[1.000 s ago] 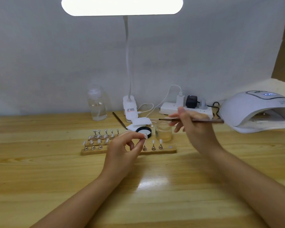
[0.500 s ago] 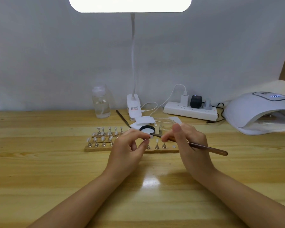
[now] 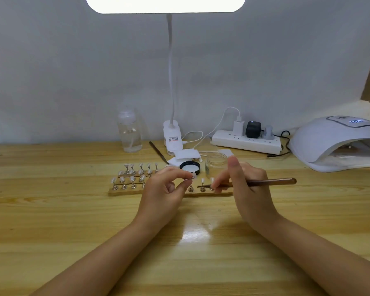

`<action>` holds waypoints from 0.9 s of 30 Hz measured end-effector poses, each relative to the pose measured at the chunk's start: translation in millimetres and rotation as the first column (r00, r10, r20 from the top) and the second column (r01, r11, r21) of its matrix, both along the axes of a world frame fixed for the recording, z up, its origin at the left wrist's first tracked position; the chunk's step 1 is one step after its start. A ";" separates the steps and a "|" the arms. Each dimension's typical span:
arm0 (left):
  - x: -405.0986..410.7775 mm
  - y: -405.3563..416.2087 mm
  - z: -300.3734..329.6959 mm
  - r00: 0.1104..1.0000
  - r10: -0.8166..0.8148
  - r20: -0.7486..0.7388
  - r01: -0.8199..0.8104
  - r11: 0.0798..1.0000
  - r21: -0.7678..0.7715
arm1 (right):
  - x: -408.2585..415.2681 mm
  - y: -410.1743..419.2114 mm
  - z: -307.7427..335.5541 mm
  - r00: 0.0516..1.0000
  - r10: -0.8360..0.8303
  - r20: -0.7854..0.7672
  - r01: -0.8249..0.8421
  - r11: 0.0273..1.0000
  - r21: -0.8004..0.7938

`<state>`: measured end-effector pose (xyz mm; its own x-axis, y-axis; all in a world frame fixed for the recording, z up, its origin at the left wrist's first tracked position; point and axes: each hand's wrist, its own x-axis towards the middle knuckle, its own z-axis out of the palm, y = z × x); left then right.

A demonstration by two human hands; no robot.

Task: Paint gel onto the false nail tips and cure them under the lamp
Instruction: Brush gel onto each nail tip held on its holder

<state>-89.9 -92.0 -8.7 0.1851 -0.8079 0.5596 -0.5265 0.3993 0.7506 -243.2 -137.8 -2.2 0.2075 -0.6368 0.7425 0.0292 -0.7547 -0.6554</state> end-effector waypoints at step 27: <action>0.1 0.0 0.6 0.999 -0.015 -0.034 0.016 1.000 0.013 | 1.8 3.3 1.9 0.996 -0.010 0.089 0.000 0.993 0.117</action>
